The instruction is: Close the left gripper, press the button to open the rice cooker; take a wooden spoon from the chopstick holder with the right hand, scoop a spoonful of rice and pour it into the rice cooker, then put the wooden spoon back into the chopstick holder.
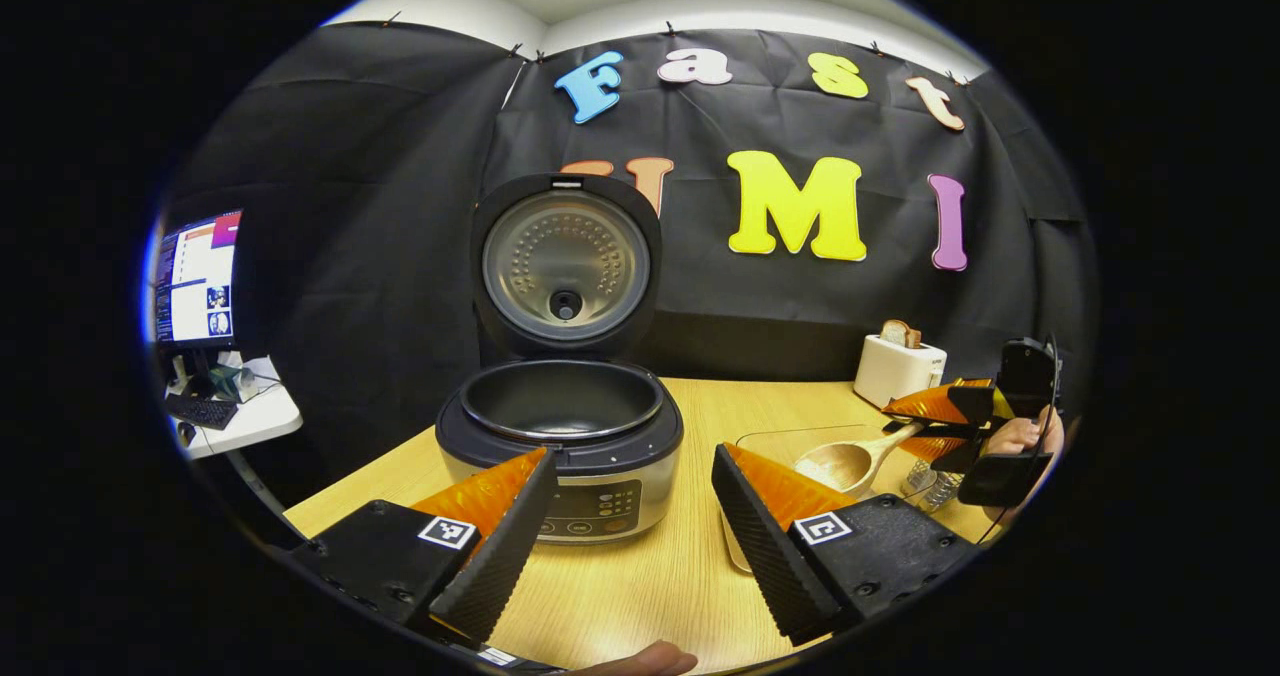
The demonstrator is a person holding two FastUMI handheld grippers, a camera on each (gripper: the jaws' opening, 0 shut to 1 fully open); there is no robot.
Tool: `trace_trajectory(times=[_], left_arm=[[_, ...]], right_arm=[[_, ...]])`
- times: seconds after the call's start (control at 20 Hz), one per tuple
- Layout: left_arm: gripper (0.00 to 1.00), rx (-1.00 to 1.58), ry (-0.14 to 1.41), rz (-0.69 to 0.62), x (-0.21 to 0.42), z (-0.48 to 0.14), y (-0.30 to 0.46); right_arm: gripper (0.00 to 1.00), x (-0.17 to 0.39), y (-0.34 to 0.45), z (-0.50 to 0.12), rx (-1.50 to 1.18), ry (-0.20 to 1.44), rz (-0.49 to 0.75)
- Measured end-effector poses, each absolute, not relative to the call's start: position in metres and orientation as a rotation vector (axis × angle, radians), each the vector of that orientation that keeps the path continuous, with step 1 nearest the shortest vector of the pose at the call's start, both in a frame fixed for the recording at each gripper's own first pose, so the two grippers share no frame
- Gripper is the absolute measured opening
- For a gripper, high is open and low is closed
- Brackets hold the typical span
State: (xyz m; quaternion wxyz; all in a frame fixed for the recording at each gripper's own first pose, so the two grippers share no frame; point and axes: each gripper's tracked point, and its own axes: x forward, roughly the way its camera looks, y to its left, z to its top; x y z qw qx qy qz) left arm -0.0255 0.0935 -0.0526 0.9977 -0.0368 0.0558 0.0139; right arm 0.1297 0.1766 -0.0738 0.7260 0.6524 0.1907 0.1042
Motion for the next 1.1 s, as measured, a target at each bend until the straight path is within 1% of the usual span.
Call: trace_trajectory(times=[0.3, 0.6, 1.1], left_arm=[[0.99, -0.074, 0.102, 0.027, -0.031, -0.048, 0.094], [0.99, -0.069, 0.075, 0.035, -0.041, -0.042, 0.104], [0.99, -0.101, 0.068, 0.046, -0.048, -0.052, 0.128]], right_arm=[[0.14, 0.122, 0.172, -0.04, 1.482, 0.37, 0.291], [0.13, 0.123, 0.185, 0.001, 1.51, 0.336, 0.34], [0.14, 0.156, 0.248, 0.049, 1.486, 0.349, 0.368]])
